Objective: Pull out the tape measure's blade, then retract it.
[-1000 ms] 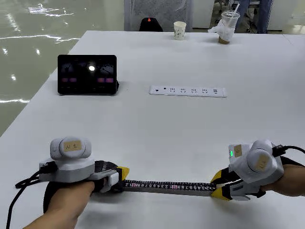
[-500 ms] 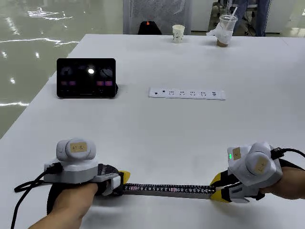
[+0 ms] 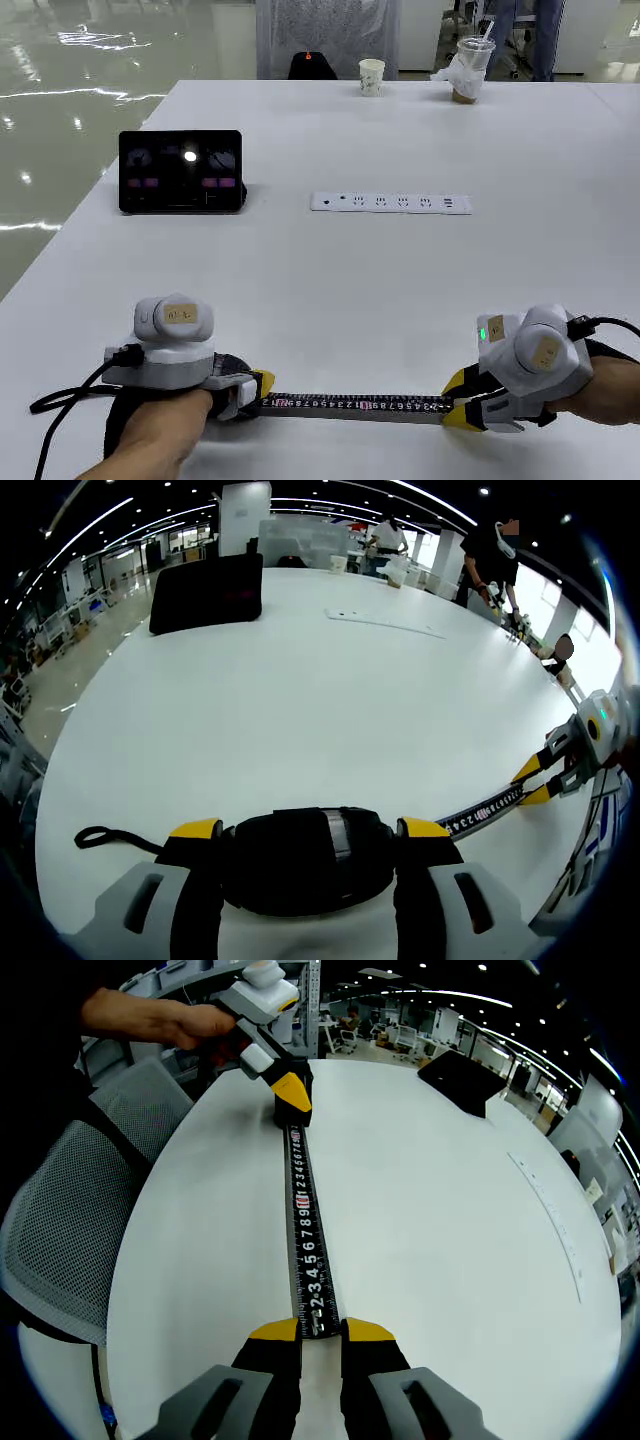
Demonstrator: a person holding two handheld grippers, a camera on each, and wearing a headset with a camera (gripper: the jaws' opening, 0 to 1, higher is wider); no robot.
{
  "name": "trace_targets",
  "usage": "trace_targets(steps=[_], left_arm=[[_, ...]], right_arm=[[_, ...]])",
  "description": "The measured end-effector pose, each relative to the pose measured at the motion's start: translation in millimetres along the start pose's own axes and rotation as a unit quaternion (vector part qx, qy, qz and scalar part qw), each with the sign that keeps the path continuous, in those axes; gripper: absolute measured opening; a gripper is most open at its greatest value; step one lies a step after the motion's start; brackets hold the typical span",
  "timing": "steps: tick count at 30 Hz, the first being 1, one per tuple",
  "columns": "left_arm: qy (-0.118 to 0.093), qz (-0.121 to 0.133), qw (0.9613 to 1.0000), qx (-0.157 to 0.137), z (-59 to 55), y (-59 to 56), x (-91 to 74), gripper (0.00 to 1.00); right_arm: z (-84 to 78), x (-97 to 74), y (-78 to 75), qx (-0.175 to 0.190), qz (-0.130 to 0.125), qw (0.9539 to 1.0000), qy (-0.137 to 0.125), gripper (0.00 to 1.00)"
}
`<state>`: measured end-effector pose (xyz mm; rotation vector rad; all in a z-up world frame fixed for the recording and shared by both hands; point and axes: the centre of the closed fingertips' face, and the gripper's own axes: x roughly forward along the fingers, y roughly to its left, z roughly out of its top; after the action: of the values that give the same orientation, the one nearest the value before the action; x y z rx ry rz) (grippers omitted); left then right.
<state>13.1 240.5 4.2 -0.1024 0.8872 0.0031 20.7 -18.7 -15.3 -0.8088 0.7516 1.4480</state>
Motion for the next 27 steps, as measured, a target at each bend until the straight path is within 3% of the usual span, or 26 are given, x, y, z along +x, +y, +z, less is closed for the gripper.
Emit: trace_targets(steps=[27], left_arm=[[0.014, 0.0, 0.9999, 0.005, -0.7, -0.1, -1.4, 0.62]], right_arm=[[0.7, 0.0, 0.6, -0.002, -0.004, 1.0, 0.003, 0.11]])
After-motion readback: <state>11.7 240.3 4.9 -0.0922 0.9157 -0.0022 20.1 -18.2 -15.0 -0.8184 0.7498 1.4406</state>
